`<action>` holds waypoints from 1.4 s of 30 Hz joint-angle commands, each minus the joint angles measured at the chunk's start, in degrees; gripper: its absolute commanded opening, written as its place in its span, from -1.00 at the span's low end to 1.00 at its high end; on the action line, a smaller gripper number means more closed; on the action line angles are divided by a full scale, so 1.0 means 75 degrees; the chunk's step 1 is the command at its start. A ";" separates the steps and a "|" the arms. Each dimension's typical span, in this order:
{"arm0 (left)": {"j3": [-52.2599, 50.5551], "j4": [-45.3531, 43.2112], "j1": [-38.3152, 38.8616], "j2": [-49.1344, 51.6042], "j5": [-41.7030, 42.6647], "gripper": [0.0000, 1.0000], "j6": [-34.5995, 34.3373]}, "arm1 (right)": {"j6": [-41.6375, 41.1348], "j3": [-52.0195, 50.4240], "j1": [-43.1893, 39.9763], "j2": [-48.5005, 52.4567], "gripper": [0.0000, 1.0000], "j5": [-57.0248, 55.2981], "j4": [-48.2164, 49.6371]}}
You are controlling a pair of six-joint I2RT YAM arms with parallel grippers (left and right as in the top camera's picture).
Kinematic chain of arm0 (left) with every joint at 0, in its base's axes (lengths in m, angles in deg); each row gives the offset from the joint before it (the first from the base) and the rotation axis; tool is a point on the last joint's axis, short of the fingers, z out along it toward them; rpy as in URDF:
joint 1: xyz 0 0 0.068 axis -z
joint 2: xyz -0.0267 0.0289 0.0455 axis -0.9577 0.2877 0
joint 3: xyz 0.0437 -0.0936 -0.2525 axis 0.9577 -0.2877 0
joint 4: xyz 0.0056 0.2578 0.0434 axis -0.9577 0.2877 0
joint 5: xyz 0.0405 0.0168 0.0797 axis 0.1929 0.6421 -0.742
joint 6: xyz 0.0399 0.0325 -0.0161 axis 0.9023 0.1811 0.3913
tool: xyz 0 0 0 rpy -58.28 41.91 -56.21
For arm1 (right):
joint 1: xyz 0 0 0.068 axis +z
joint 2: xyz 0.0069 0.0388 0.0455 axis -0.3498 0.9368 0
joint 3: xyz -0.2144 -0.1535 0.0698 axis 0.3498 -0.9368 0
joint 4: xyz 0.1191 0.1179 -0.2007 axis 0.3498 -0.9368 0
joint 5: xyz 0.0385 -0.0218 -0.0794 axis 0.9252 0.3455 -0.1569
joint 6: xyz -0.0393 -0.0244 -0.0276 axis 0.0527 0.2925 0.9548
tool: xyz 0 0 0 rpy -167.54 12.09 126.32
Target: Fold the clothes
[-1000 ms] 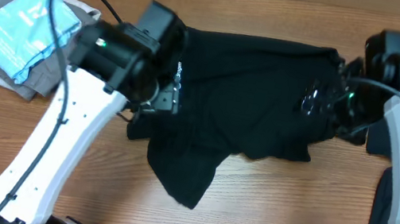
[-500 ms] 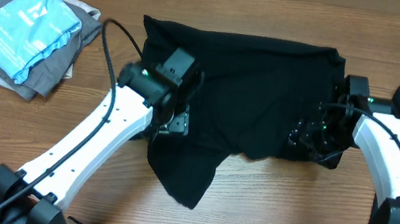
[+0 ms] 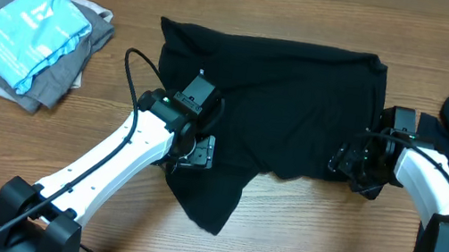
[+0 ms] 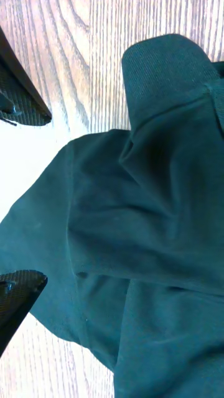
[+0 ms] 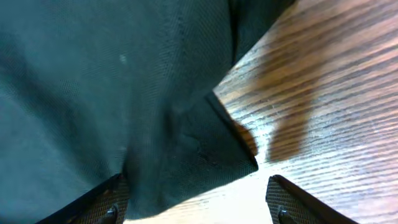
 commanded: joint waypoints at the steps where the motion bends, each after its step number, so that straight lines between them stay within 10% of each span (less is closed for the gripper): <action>1: -0.0061 -0.0047 0.0003 -0.0102 0.0085 0.55 0.0128 | -0.0178 -0.0210 -0.0023 -0.0119 0.48 0.0093 0.0271; 17: -0.0061 -0.0085 0.0000 -0.0102 0.0085 0.61 0.0125 | -0.0481 -0.0968 -0.0020 -0.0119 0.10 0.0230 0.1154; 23: -0.0061 -0.0047 0.0000 -0.0102 0.0087 0.62 0.0125 | -0.0504 -0.0609 -0.0023 -0.0134 -0.92 0.0242 0.0790; 32: -0.0061 -0.0058 0.0000 -0.0102 0.0087 0.63 0.0122 | -0.0414 0.1684 0.0105 -0.0134 -0.92 0.0259 -0.0953; 42: -0.0061 -0.0076 0.0000 -0.0102 0.0085 0.64 0.0125 | -0.0420 0.1961 0.0679 0.0187 -0.92 0.0227 0.0102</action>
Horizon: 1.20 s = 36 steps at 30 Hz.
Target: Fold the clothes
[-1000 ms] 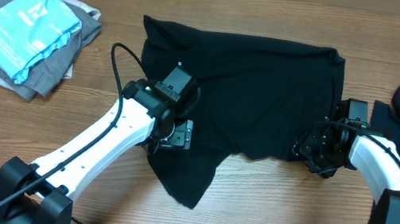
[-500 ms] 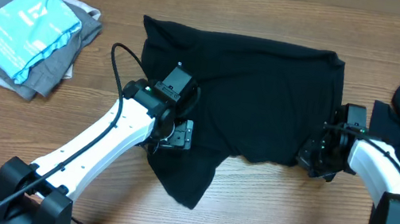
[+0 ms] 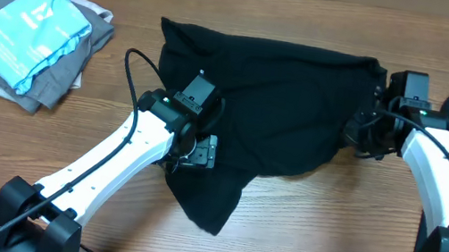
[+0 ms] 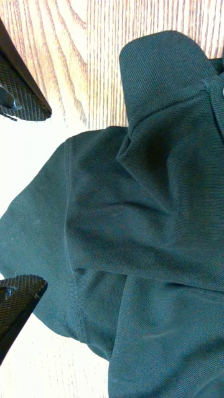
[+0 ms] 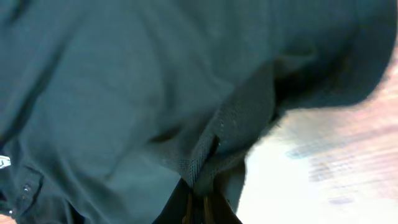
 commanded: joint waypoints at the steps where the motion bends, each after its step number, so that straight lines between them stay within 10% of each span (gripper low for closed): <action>1: -0.0058 -0.0020 0.0000 -0.0102 0.0055 0.64 0.0125 | 0.0044 0.0076 0.0286 0.0309 -0.92 0.0003 0.0350; 8: -0.0058 -0.0026 0.0000 -0.0102 0.0052 0.65 0.0125 | 0.0102 0.0076 0.0755 0.1212 -0.83 0.0012 0.1661; 9: -0.0058 -0.0026 0.0000 -0.0102 0.0050 0.65 0.0128 | 0.0586 0.0082 0.0769 0.1215 -0.32 0.0108 0.1935; 12: -0.0058 -0.0012 0.0000 -0.0102 -0.0076 0.66 0.0128 | 0.1495 0.0321 0.0723 0.1102 0.35 0.0210 0.1778; 19: -0.0058 -0.0012 0.0000 -0.0102 -0.0146 0.68 0.0125 | 0.2008 0.1737 -0.0204 0.0446 0.74 0.0198 -0.0318; 24: -0.0058 -0.0006 0.0000 -0.0102 -0.0143 0.68 0.0125 | 0.2579 0.1556 -0.0755 0.0545 0.24 0.0210 -0.0810; 36: -0.0058 0.0032 0.0000 -0.0102 -0.0119 0.70 0.0122 | 0.2340 0.0673 -0.0796 0.1475 0.23 0.1005 -0.0050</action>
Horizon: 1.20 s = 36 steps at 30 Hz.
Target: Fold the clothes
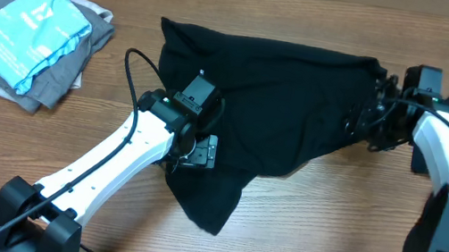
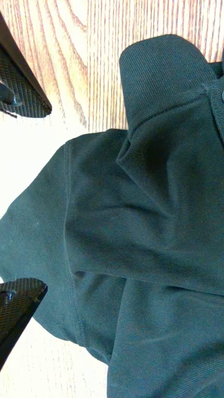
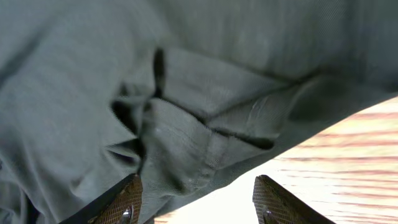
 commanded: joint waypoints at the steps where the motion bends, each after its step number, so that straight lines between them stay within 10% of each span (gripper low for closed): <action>1: -0.0047 0.0035 0.0000 -0.0102 -0.0055 0.70 0.0122 | -0.0108 -0.0029 0.0047 0.0169 0.23 0.0251 0.0067; 36: -0.0047 0.0140 0.0000 -0.0102 -0.0052 1.00 0.0119 | -0.0490 -0.0629 0.0245 0.0239 0.12 0.0455 0.0676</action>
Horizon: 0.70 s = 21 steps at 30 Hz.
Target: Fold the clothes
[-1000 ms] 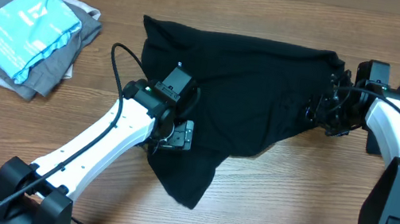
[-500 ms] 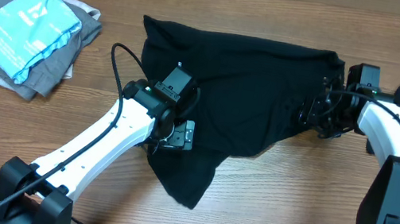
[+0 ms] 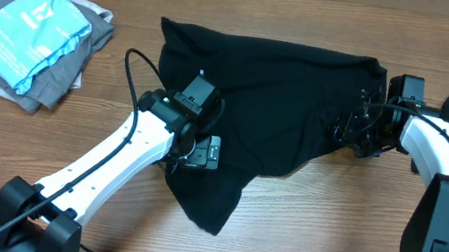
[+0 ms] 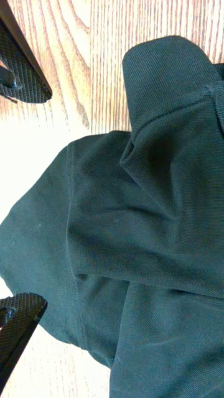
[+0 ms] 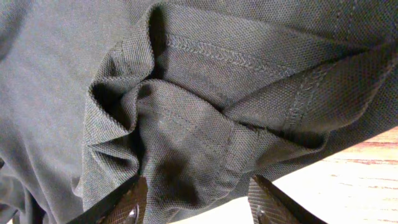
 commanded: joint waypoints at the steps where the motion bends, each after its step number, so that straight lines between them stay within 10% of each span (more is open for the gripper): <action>1: -0.0047 0.0058 0.0000 -0.0102 -0.0052 1.00 0.0117 | -0.0061 -0.0032 0.0009 0.0029 0.05 0.0067 0.0050; 18: -0.0047 0.0055 0.0000 -0.0102 -0.0055 1.00 0.0117 | -0.0466 -0.0481 0.0009 0.0029 0.09 0.0067 0.0650; 21: -0.0047 0.0058 0.0000 -0.0102 -0.0052 1.00 0.0114 | -0.0463 -0.0519 0.0009 0.0029 -0.16 0.0070 0.0702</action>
